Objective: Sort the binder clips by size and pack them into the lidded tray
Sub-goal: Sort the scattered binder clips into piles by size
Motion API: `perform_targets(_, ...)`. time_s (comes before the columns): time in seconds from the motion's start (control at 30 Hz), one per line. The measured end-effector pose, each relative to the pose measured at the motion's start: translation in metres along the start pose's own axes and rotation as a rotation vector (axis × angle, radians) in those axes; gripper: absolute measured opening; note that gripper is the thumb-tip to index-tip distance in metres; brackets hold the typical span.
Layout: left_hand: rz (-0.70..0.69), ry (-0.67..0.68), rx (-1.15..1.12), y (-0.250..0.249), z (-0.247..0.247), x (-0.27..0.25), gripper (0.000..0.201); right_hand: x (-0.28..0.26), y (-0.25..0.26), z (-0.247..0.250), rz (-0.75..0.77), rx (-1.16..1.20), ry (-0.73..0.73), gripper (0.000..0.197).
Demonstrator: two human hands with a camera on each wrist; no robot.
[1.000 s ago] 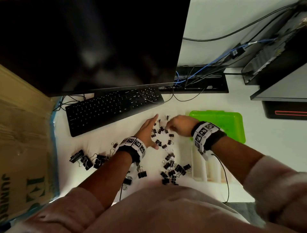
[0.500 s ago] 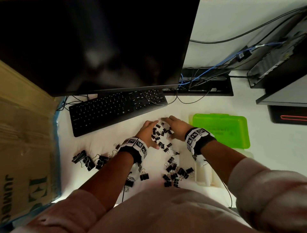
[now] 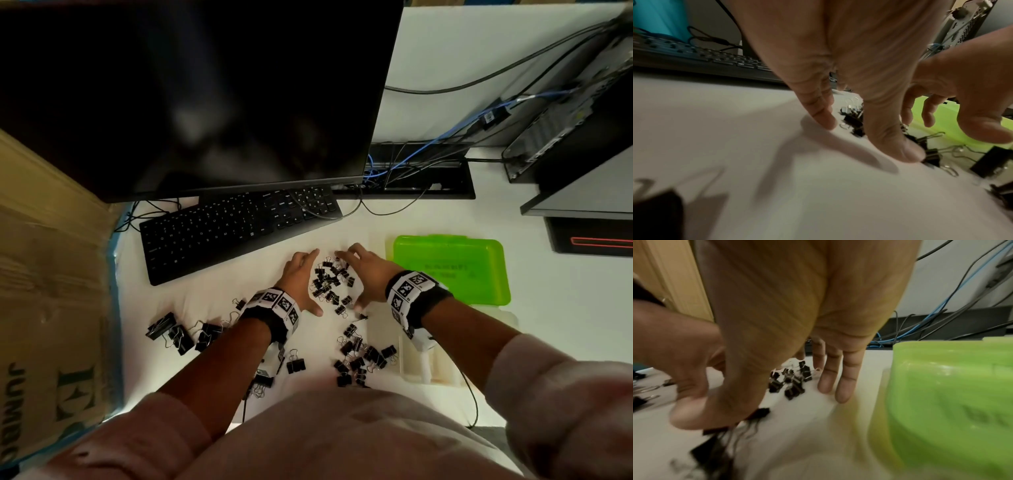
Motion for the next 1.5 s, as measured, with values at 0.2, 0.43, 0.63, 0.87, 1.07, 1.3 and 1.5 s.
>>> perform_targets(0.2,-0.050,-0.008,-0.062,-0.021,-0.017,0.005,0.126,0.005,0.017,-0.012,-0.031,0.010,-0.037,0.109)
perform_targets(0.43,-0.069,-0.058,0.046,-0.014,-0.003,0.003,0.121,0.006,0.000,0.017,-0.003,0.201,-0.126,0.069)
perform_targets(0.63,-0.100,-0.016,0.107,-0.019,-0.010,0.006,0.129,-0.016,-0.008,-0.005,-0.052,-0.011,0.133,0.036)
perform_targets(0.87,-0.141,-0.011,0.102,-0.040,-0.016,0.012,0.124,-0.034,0.012,-0.030,0.044,-0.018,0.268,0.030)
perform_targets(1.07,-0.036,-0.030,0.131,-0.017,-0.004,0.003,0.136,-0.006,-0.001,0.028,-0.039,0.006,-0.106,0.063)
perform_targets(1.3,-0.056,-0.079,0.024,-0.030,-0.015,0.004,0.104,0.008,0.025,-0.013,-0.035,0.000,-0.027,0.090)
perform_targets(1.5,-0.011,-0.131,-0.001,-0.019,-0.005,0.000,0.050,0.006,0.017,-0.006,-0.051,0.025,-0.079,0.027)
Point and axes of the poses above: each hand's wrist, its own x-axis towards the middle knuckle, its own z-axis out of the back of the hand, y = z × x, the point moved 10 cm from there along x, towards the middle knuckle, and after that the axes turned 5 degrees about -z, right-handed, at the moved point
